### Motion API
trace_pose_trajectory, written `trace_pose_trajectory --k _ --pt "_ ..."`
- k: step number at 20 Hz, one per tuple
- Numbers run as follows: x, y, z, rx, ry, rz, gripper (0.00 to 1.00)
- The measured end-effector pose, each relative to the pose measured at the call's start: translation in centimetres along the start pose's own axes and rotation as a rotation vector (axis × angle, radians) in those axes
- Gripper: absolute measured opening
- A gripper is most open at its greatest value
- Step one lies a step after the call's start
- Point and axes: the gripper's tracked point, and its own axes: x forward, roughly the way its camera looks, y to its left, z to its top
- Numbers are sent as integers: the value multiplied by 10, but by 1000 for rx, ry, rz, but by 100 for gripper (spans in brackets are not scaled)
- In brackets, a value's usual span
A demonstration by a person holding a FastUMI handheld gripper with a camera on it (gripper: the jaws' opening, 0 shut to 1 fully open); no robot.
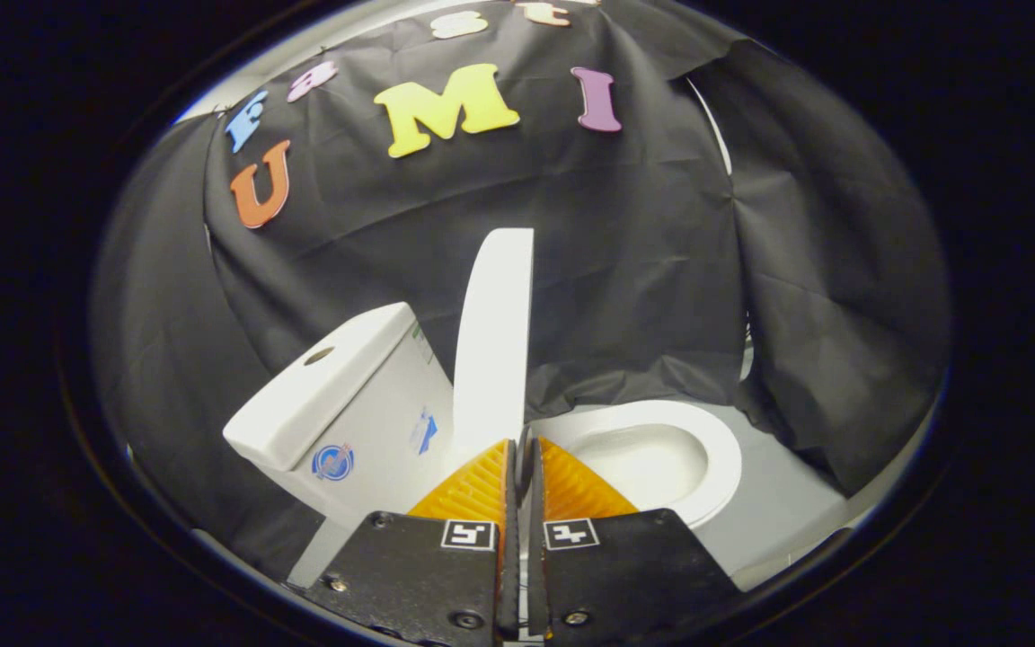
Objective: Open the toilet lid.
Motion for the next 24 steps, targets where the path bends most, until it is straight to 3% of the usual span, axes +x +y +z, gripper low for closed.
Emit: trace_pose_trajectory --k 24 --pt "6 86 -9 -269 -46 -77 8"
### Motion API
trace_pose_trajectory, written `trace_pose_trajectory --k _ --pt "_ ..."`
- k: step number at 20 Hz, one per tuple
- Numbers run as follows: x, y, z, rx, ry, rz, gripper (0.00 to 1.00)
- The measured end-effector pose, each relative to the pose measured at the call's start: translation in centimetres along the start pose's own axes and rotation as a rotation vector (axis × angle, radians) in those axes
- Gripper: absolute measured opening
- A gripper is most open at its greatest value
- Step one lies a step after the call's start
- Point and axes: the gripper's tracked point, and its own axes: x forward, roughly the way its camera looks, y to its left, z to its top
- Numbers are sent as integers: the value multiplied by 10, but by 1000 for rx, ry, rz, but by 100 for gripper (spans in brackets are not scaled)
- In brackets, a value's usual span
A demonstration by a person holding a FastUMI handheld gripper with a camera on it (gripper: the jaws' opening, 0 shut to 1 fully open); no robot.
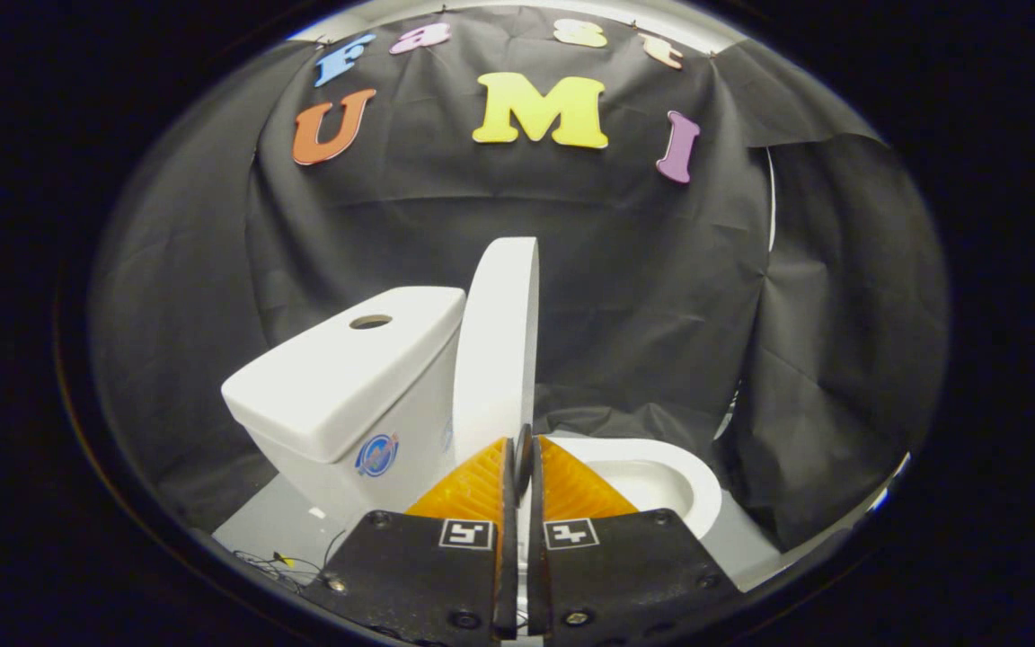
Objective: Open the toilet lid.
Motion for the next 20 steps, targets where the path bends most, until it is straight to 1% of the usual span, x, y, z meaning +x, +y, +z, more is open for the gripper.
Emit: trace_pose_trajectory --k 5,8,11,13,14,15,16,17,18,20 --pt "0 23 -2 -54 5 13 8" --pt "-1 39 -4 -97 4 36 10" --pt "2 41 -3 -148 10 41 12" --pt "3 42 -4 -186 10 62 14" --pt "3 46 -9 -211 29 86 16" --pt "2 48 -17 -224 60 118 20" --pt "4 47 -28 -222 76 139 43" --pt "1 45 -26 -199 78 156 52" --pt "-2 40 -23 -180 55 157 55" --pt "-20 27 -4 -158 -46 150 54"
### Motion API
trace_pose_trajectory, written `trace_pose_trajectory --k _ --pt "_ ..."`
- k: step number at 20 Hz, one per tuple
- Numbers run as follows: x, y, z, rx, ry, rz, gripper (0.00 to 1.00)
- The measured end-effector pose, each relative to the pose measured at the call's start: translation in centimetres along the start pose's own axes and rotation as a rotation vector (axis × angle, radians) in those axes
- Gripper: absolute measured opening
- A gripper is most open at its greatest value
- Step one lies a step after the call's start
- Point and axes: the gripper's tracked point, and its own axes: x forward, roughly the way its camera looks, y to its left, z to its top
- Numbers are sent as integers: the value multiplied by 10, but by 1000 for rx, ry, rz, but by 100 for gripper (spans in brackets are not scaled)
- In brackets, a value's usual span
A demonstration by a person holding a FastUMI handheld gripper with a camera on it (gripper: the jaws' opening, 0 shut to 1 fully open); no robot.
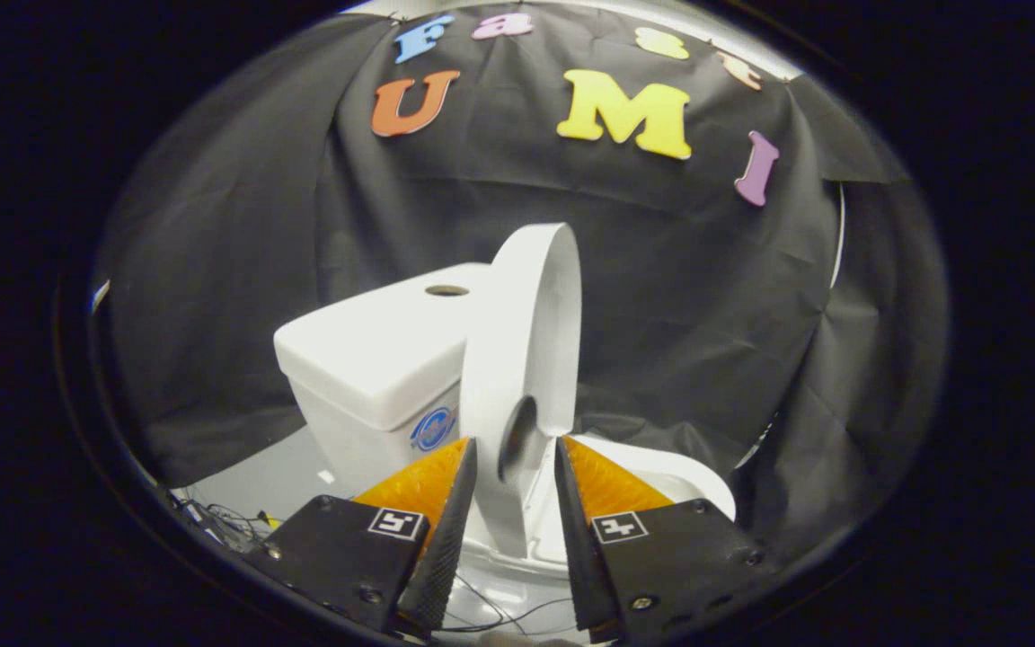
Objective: Open the toilet lid.
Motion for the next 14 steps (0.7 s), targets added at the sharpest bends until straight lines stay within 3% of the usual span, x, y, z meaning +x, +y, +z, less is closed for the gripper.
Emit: trace_pose_trajectory --k 1,6,9,14 --pt "-10 -3 9 3 -45 5 55" --pt "-66 -40 20 42 -219 3 100" --pt "-100 -77 14 105 -267 -6 100" --pt "-143 -162 -25 179 -292 -106 100"
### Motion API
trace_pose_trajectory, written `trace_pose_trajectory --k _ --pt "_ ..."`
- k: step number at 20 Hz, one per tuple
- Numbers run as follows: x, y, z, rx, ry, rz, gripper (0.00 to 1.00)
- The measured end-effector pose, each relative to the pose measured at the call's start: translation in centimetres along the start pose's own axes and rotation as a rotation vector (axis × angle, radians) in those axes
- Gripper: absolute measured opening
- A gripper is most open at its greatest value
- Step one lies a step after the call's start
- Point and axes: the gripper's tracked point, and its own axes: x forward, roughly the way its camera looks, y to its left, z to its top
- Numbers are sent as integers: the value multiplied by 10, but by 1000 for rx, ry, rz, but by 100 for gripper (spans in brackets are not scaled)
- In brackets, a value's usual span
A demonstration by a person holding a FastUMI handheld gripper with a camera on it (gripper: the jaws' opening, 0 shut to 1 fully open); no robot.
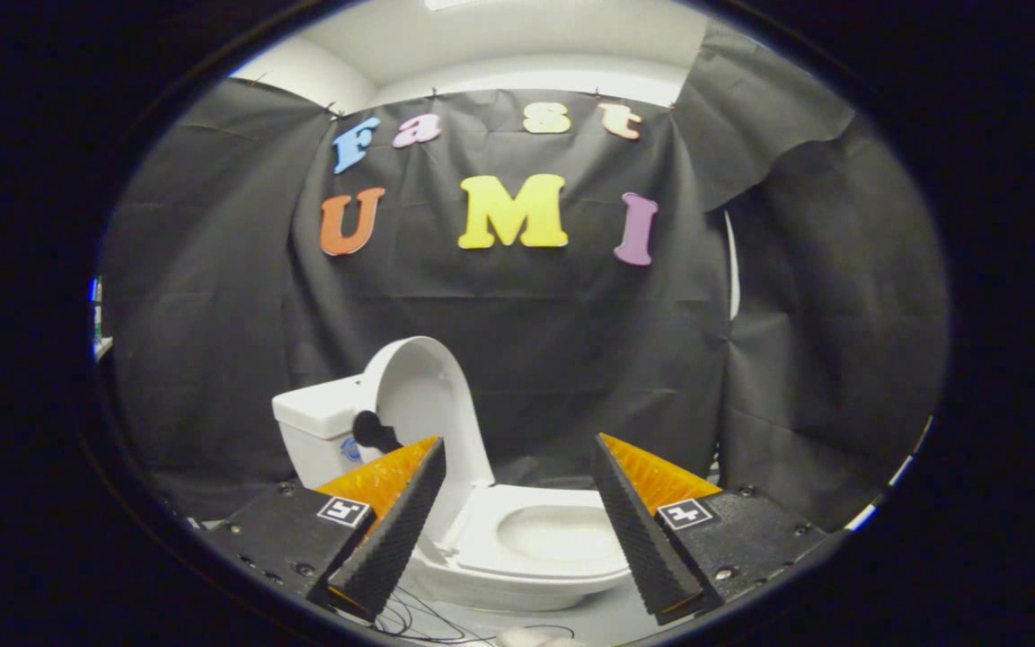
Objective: Open the toilet lid.
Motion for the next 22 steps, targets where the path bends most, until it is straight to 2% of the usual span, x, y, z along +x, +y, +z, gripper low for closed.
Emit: trace_pose_trajectory --k 4,8,11,22 --pt "-20 -57 -25 46 16 -70 100" --pt "-37 -94 -52 42 33 -138 100" --pt "-40 -97 -50 87 0 -125 100" --pt "-44 -122 -43 98 -22 -158 100"
